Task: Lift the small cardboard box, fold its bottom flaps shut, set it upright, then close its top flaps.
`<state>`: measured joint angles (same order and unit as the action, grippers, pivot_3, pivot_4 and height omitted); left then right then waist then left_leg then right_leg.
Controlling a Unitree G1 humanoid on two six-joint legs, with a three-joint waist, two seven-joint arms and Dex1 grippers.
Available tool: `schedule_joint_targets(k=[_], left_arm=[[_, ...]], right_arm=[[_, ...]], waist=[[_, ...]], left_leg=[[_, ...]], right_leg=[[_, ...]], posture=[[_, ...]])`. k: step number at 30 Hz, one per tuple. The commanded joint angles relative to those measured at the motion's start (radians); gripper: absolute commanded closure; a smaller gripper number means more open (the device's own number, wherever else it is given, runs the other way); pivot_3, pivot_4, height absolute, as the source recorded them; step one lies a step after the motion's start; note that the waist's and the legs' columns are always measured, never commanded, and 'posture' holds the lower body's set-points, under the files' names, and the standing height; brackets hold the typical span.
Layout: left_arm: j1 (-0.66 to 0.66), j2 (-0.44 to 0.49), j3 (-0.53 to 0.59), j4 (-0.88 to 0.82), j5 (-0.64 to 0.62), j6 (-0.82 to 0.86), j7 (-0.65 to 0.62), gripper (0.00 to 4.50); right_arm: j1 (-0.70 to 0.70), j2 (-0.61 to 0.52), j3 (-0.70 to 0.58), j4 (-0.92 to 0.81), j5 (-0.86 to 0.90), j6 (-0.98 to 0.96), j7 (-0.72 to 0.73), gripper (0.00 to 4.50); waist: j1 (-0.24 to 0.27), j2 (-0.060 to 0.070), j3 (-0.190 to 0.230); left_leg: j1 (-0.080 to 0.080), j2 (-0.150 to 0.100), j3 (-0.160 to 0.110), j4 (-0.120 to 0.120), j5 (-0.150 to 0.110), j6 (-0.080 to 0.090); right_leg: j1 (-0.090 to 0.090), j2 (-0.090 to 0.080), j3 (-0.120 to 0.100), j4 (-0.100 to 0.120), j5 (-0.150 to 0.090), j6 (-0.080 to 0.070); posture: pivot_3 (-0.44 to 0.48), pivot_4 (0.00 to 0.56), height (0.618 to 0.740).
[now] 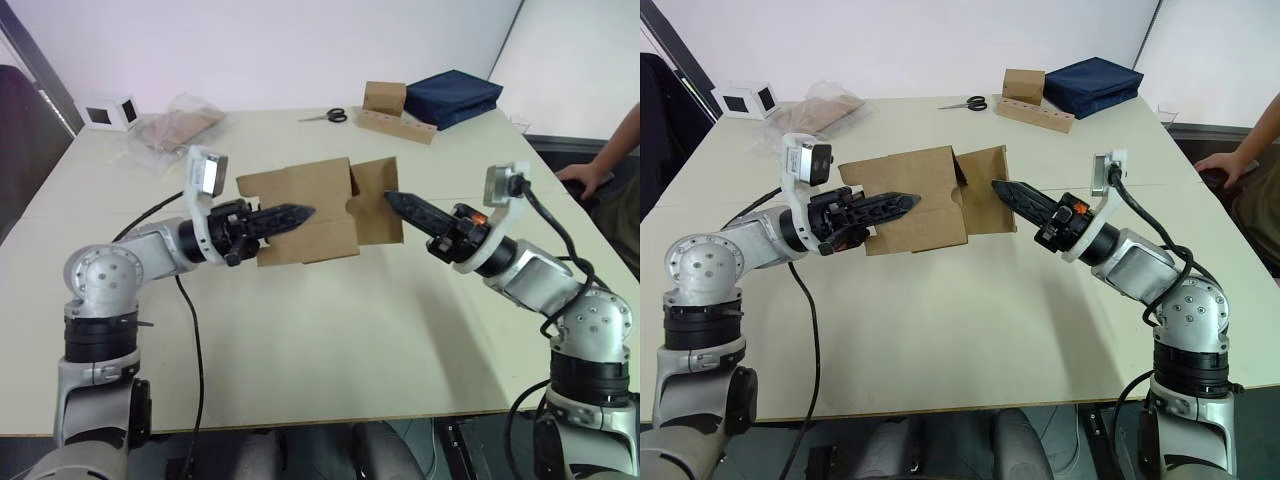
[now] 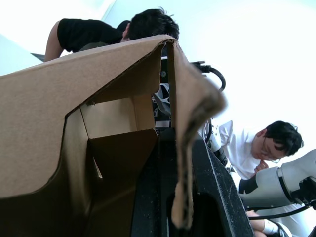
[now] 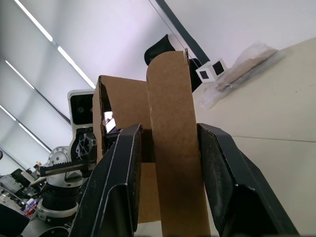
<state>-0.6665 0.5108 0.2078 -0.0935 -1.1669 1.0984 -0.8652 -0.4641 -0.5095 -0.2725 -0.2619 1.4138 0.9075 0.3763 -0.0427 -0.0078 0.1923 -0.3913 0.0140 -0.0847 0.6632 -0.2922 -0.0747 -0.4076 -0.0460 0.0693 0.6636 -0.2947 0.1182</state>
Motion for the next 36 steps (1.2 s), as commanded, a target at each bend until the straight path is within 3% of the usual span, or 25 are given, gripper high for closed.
schedule_joint_targets(k=[1,10,36], left_arm=[[-0.019,-0.001,0.006,-0.019,-0.005,-0.023,-0.004,4.50],[-0.022,-0.002,0.002,0.004,0.012,-0.032,-0.011,4.50],[-0.023,-0.025,0.002,-0.017,0.008,-0.034,-0.001,4.50]], right_arm=[[-0.003,0.008,-0.010,-0.066,0.045,-0.010,-0.015,2.77],[0.017,-0.007,-0.011,-0.133,0.120,-0.012,-0.063,2.77],[0.034,0.000,0.021,-0.133,0.072,-0.045,-0.056,2.77]], waist=[[0.000,0.000,0.000],[0.000,0.000,0.000],[0.000,0.000,0.000]], left_leg=[[0.000,0.000,0.000,0.000,0.000,0.000],[0.000,0.000,0.000,0.000,0.000,0.000],[0.000,0.000,0.000,0.000,0.000,0.000]], right_leg=[[0.000,0.000,0.000,0.000,0.000,0.000],[0.000,0.000,0.000,0.000,0.000,0.000],[0.000,0.000,0.000,0.000,0.000,0.000]], posture=[[0.000,0.150,0.740],[0.000,0.150,0.740],[0.000,0.150,0.740]])
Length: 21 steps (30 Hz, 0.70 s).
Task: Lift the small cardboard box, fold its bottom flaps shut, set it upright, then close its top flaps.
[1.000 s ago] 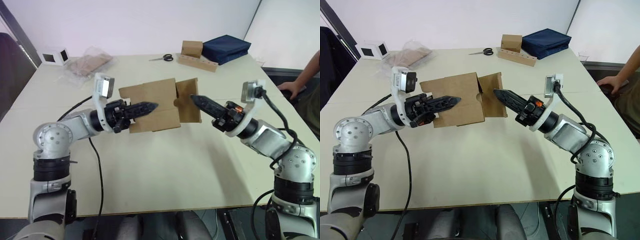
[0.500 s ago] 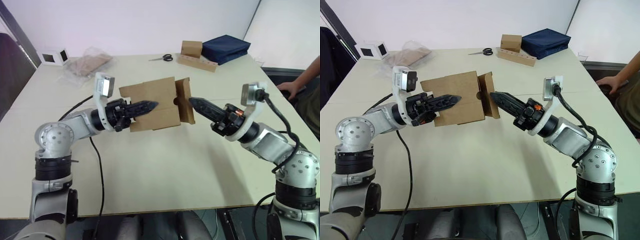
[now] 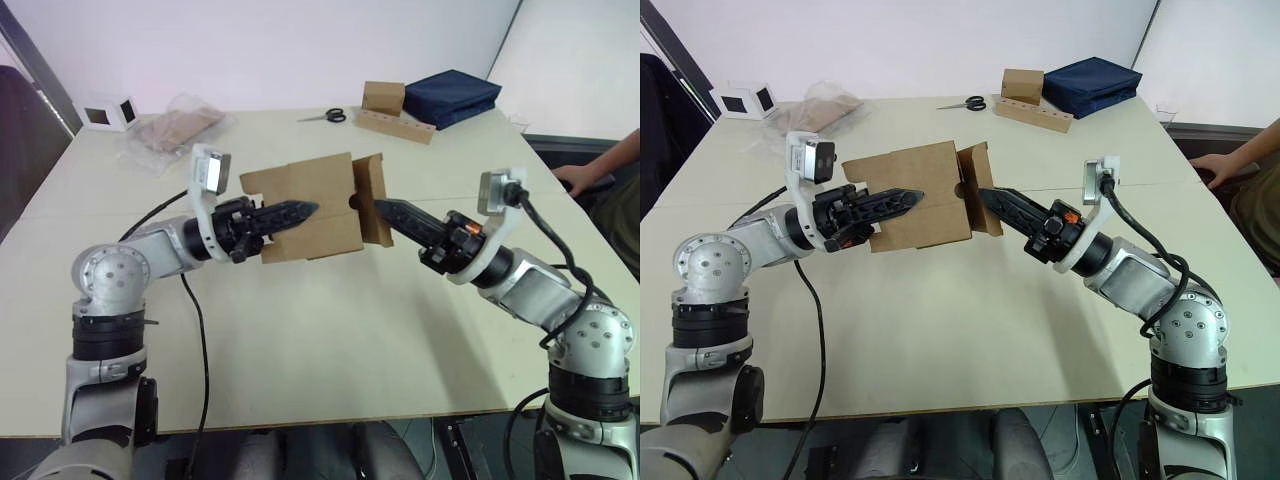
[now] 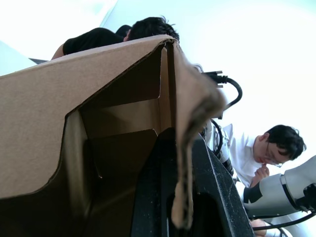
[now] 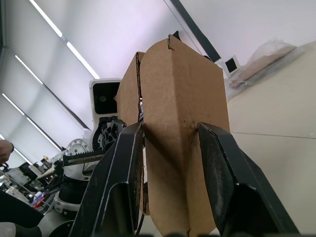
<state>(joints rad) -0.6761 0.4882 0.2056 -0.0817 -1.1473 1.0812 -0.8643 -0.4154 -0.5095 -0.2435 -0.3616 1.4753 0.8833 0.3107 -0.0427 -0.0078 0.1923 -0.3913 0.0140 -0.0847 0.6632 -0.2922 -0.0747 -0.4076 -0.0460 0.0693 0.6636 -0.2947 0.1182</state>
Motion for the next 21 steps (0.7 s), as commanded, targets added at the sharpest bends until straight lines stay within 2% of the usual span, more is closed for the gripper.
schedule_joint_targets(k=[1,21], left_arm=[[-0.014,-0.003,0.004,-0.028,-0.010,-0.018,-0.002,4.50],[-0.034,-0.040,0.007,-0.032,-0.028,-0.012,0.036,4.50]], right_arm=[[-0.016,0.001,-0.007,-0.034,0.012,-0.022,0.009,2.77],[-0.027,0.033,0.034,-0.056,-0.065,-0.073,-0.032,2.77]], waist=[[0.000,0.000,0.000],[0.000,0.000,0.000]], left_leg=[[0.000,0.000,0.000,0.000,0.000,0.000],[0.000,0.000,0.000,0.000,0.000,0.000]], right_leg=[[0.000,0.000,0.000,0.000,0.000,0.000],[0.000,0.000,0.000,0.000,0.000,0.000]], posture=[[0.000,0.150,0.740],[0.000,0.150,0.740]])
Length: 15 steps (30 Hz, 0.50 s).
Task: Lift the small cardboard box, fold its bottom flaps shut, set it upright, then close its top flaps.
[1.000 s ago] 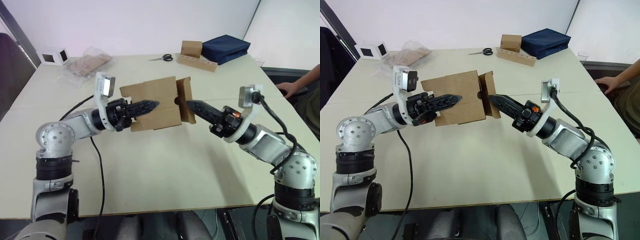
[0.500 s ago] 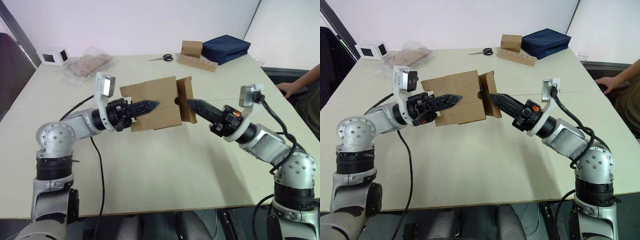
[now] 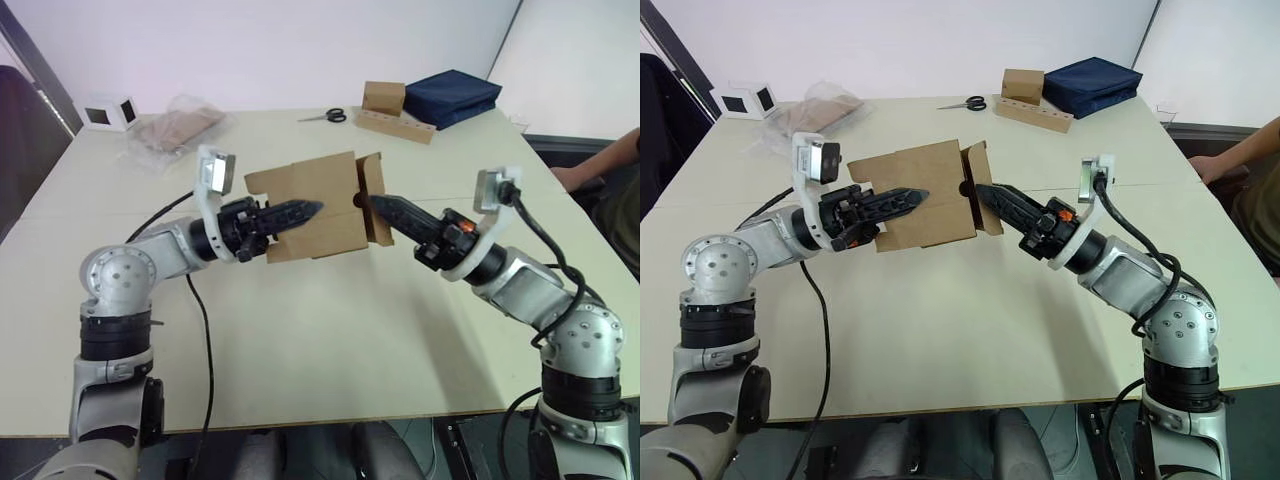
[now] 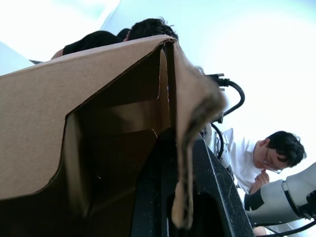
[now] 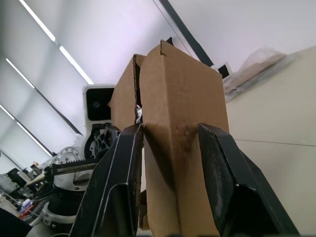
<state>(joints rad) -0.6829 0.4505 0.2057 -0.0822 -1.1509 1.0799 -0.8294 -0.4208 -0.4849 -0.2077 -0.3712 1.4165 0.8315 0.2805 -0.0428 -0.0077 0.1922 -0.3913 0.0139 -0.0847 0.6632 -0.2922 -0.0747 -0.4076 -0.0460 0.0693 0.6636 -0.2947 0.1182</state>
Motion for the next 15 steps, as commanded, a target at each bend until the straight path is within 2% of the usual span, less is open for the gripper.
schedule_joint_targets(k=[1,15], left_arm=[[-0.027,-0.003,0.007,-0.032,-0.025,-0.011,0.002,4.50],[-0.023,-0.016,-0.013,-0.030,0.007,-0.035,0.011,4.50]], right_arm=[[-0.022,0.009,-0.001,-0.047,-0.008,-0.023,-0.004,2.77],[-0.037,0.020,0.003,-0.070,0.002,-0.026,-0.041,2.77]], waist=[[0.000,0.000,0.000],[0.000,0.000,0.000]], left_leg=[[0.000,0.000,0.000,0.000,0.000,0.000],[0.000,0.000,0.000,0.000,0.000,0.000]], right_leg=[[0.000,0.000,0.000,0.000,0.000,0.000],[0.000,0.000,0.000,0.000,0.000,0.000]], posture=[[0.000,0.150,0.740],[0.000,0.150,0.740]])
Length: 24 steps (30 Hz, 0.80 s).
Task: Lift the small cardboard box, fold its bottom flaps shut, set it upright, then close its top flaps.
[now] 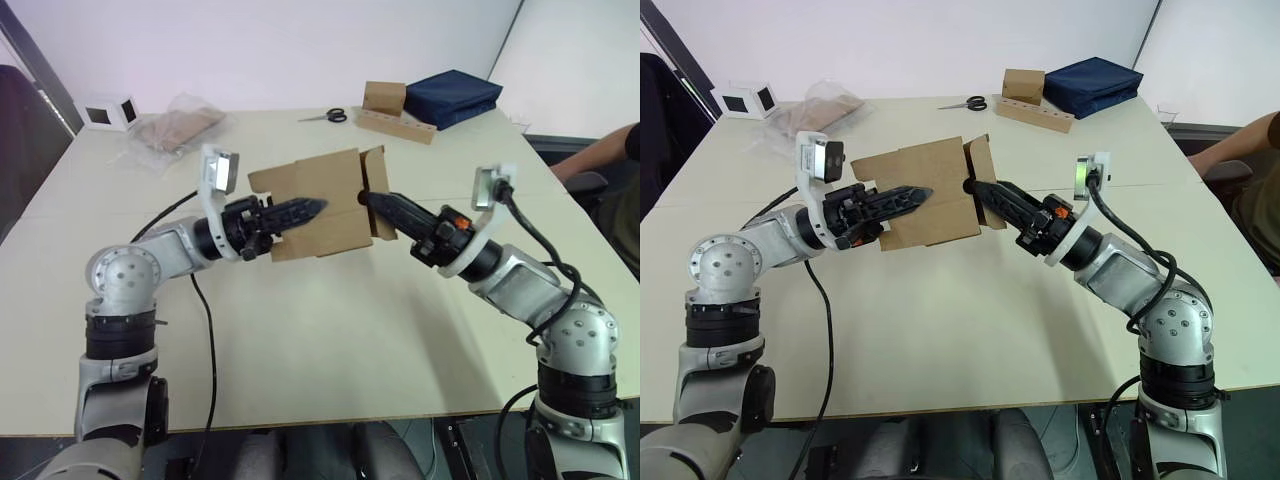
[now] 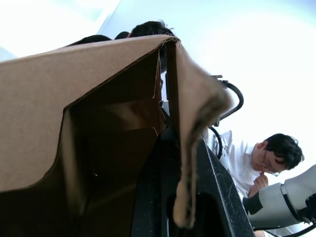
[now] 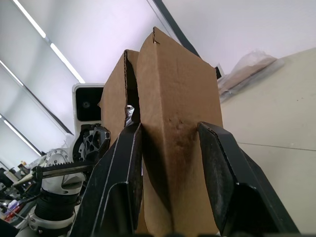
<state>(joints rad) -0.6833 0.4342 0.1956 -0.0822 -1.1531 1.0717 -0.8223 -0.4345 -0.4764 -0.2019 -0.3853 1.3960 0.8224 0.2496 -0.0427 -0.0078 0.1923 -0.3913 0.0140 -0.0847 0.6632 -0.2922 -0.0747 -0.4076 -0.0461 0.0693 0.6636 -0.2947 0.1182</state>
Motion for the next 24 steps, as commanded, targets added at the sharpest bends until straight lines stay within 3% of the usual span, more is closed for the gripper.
schedule_joint_targets(k=[1,24], left_arm=[[-0.021,0.001,-0.005,-0.030,0.012,-0.030,0.003,4.50],[-0.032,-0.024,-0.004,-0.012,0.022,-0.048,0.027,4.50]], right_arm=[[-0.024,0.014,-0.003,-0.060,0.026,-0.018,-0.016,2.77],[-0.010,0.034,0.024,-0.120,0.109,-0.014,-0.105,2.77]], waist=[[0.000,0.000,0.000],[0.000,0.000,0.000]], left_leg=[[0.000,0.000,0.000,0.000,0.000,0.000],[0.000,0.000,0.000,0.000,0.000,0.000]], right_leg=[[0.000,0.000,0.000,0.000,0.000,0.000],[0.000,0.000,0.000,0.000,0.000,0.000]], posture=[[0.000,0.150,0.740],[0.000,0.150,0.740]])
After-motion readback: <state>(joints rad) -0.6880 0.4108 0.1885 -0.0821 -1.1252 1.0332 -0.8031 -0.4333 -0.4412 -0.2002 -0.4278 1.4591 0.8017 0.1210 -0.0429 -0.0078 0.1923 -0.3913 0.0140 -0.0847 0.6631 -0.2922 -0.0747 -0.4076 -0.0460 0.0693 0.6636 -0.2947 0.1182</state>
